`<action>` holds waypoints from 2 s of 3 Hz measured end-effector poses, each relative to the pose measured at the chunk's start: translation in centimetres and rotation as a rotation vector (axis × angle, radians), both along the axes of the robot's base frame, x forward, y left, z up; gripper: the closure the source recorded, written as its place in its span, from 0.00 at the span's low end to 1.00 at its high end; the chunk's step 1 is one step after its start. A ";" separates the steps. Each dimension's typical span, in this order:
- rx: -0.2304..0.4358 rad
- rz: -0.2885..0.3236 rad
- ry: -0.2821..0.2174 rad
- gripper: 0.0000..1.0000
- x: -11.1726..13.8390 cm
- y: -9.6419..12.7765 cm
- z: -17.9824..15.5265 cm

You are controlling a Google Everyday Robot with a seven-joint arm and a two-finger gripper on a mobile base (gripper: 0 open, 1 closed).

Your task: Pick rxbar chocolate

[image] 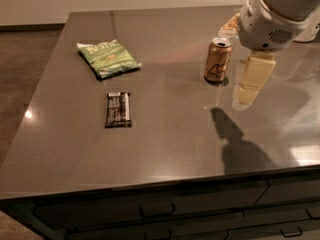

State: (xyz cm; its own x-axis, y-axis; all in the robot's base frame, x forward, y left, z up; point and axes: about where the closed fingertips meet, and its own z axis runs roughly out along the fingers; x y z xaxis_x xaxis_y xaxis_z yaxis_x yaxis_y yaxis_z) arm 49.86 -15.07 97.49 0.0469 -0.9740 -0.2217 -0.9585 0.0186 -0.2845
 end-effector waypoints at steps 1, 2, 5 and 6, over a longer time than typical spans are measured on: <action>0.000 0.157 0.008 0.00 2.4 4.0 -0.8; -0.024 0.313 0.009 0.00 4.4 7.8 -2.0; -0.132 0.706 -0.025 0.00 5.7 17.4 -5.7; -0.197 0.835 -0.015 0.00 4.7 20.1 -7.5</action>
Offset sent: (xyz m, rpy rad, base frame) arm 0.0659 0.1193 -0.0376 -0.0652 0.0251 0.5152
